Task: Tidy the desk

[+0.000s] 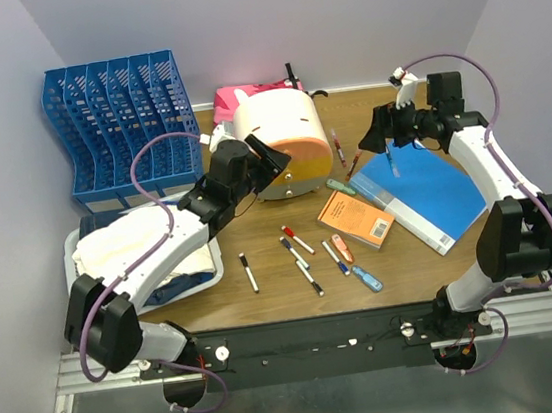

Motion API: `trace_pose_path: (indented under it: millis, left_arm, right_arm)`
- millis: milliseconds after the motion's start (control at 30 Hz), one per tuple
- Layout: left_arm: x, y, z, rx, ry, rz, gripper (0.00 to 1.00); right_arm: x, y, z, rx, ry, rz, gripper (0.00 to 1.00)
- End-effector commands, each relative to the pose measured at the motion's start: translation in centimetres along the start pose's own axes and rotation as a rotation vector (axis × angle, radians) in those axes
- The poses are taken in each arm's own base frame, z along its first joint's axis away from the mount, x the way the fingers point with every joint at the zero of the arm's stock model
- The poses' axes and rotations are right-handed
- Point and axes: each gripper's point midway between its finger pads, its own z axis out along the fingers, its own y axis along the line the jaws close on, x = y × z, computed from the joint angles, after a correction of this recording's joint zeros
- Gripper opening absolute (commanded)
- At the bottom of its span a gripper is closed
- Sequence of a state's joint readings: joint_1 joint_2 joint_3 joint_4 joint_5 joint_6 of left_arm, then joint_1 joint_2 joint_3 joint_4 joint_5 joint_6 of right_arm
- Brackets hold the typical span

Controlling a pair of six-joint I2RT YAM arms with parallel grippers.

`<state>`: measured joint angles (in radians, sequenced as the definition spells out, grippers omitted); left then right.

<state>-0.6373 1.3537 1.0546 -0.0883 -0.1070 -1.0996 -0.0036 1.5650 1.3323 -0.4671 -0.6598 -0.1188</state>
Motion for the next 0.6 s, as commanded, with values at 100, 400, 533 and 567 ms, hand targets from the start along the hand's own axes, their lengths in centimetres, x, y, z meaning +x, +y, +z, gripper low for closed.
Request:
trace_pose_path:
  millis: [100,400,533,567]
  left_arm:
    - [-1.8,-2.3,2.7,0.0,-0.078,-0.093,0.59]
    - [-0.7,-2.0,4.4,-0.048,-0.04,-0.11,0.38]
    - [-0.4,-1.7,4.4,-0.05,-0.028,-0.102,0.29]
    - [-0.3,-1.7,4.4,-0.044,-0.022,-0.098,0.27]
  right_arm:
    - [-0.6,1.2,-0.5,-0.035,-0.038,0.007,1.0]
    - [-0.7,1.3,-0.7,-0.031,-0.044,0.009,1.0]
    - [-0.8,1.3,-0.7,-0.033,-0.045,0.011,1.0]
    - [-0.7,1.3,-0.6,-0.035,-0.043,0.014,1.0]
